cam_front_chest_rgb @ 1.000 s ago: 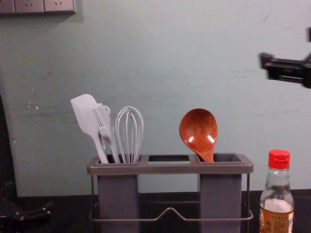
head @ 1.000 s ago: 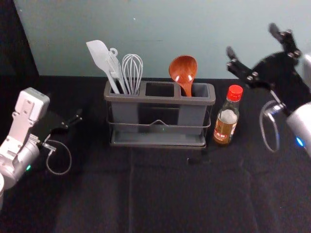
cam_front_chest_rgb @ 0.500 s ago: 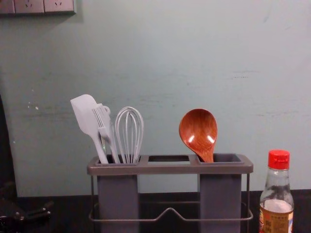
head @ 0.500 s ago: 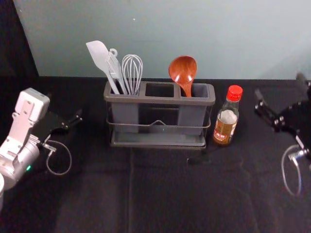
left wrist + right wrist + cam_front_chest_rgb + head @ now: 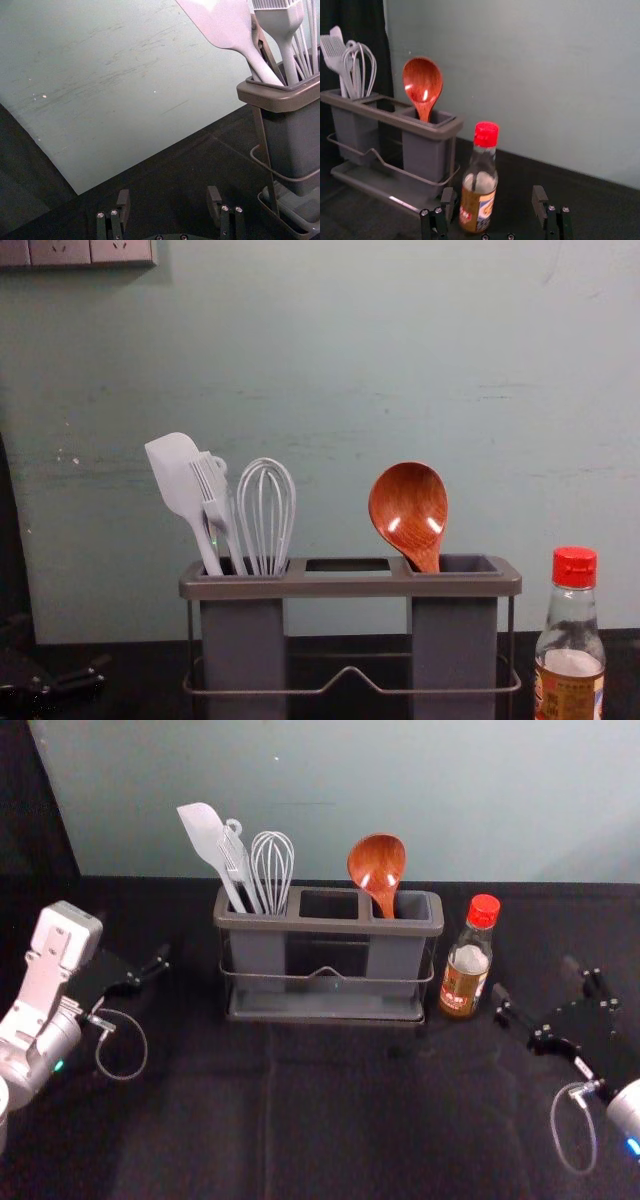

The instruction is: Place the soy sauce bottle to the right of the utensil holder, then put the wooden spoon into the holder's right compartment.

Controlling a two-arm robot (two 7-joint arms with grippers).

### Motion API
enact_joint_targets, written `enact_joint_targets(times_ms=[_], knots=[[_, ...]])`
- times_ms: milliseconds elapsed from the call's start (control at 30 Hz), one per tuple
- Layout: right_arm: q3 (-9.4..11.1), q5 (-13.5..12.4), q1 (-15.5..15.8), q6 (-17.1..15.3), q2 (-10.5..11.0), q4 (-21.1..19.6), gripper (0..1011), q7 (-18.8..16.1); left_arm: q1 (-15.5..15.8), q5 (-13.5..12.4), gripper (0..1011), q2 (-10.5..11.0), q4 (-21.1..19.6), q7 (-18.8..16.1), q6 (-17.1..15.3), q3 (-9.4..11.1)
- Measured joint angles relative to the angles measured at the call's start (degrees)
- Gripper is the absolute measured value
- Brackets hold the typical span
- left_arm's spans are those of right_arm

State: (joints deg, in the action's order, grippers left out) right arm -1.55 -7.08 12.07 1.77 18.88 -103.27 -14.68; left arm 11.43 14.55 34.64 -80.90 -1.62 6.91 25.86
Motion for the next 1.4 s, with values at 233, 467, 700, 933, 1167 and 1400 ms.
enact_joint_targets(times_ms=[233,467,700,933,1167,1400], knots=[[-1.2,-0.9,-1.2,-0.8,0.1,2.5,1002,-0.6,0.0,0.0,1005,0.0,0.0,0.0,0.0,0.0],[-1.9,-1.2,-1.7,-0.6,0.3,3.7,1003,-0.6,0.0,0.0,1005,0.0,0.0,0.0,0.0,0.0],[-2.2,-1.1,-1.7,-0.2,0.4,3.8,1002,-0.3,0.0,0.0,1005,0.0,0.0,0.0,0.0,0.0],[-2.1,-1.1,-1.7,-0.2,0.4,3.8,1002,-0.2,0.0,0.0,1005,0.0,0.0,0.0,0.0,0.0],[-2.0,-1.1,-1.7,-0.2,0.4,3.8,1002,-0.2,0.0,0.0,1005,0.0,0.0,0.0,0.0,0.0],[-2.0,-1.1,-1.7,-0.2,0.4,3.8,1003,-0.2,0.0,0.0,1005,0.0,0.0,0.0,0.0,0.0]])
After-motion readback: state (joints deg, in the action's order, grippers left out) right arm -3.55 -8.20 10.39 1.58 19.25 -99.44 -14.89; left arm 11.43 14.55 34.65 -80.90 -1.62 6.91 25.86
